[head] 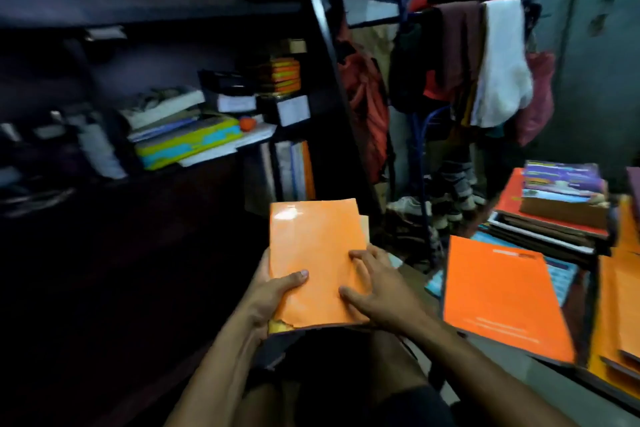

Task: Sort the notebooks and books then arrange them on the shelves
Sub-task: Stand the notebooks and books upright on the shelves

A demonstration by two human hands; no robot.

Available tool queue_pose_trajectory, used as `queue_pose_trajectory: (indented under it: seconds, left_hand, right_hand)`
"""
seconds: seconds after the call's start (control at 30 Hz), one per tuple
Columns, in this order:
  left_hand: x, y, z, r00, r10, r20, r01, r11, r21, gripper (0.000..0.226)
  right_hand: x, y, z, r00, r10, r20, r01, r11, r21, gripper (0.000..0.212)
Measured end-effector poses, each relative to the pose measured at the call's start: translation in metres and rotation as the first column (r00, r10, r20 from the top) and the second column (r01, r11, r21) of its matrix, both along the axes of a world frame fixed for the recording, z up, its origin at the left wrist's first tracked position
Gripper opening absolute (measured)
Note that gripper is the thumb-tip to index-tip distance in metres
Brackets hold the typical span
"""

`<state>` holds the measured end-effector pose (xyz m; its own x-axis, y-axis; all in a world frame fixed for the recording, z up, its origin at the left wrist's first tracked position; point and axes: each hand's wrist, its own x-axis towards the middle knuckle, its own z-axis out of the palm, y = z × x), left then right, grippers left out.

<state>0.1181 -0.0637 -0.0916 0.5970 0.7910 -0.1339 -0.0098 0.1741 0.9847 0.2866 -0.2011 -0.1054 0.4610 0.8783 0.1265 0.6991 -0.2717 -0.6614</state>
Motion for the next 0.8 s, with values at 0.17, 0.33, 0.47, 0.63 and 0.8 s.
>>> queue_pose_trajectory:
  seconds: [0.17, 0.33, 0.47, 0.63, 0.8]
  left_hand:
    - [-0.082, 0.059, -0.002, 0.949, 0.302, -0.095, -0.303, 0.953, 0.003, 0.081]
    - [-0.115, 0.089, -0.026, 0.876, 0.389, -0.287, -0.377, 0.921, 0.098, 0.08]
    - [-0.102, 0.098, -0.019, 0.866, 0.348, -0.359, -0.304, 0.936, 0.175, 0.076]
    - [-0.084, 0.111, -0.008, 0.795, 0.224, -0.564, -0.066, 0.956, 0.287, 0.074]
    - [-0.077, 0.103, -0.012, 0.683, 0.331, -0.651, -0.032, 0.904, 0.426, 0.063]
  right_hand:
    - [-0.06, 0.093, -0.003, 0.966, 0.256, -0.031, -0.258, 0.964, -0.072, 0.072]
    - [-0.084, 0.135, -0.018, 0.936, 0.349, -0.039, -0.351, 0.929, -0.116, 0.069]
    - [-0.07, 0.144, -0.019, 0.953, 0.296, -0.061, -0.3, 0.951, -0.072, 0.065]
    - [-0.039, 0.148, -0.011, 0.98, 0.197, -0.016, -0.197, 0.977, -0.086, 0.061]
    - [-0.026, 0.142, -0.003, 0.979, 0.178, -0.099, -0.191, 0.972, -0.14, 0.064]
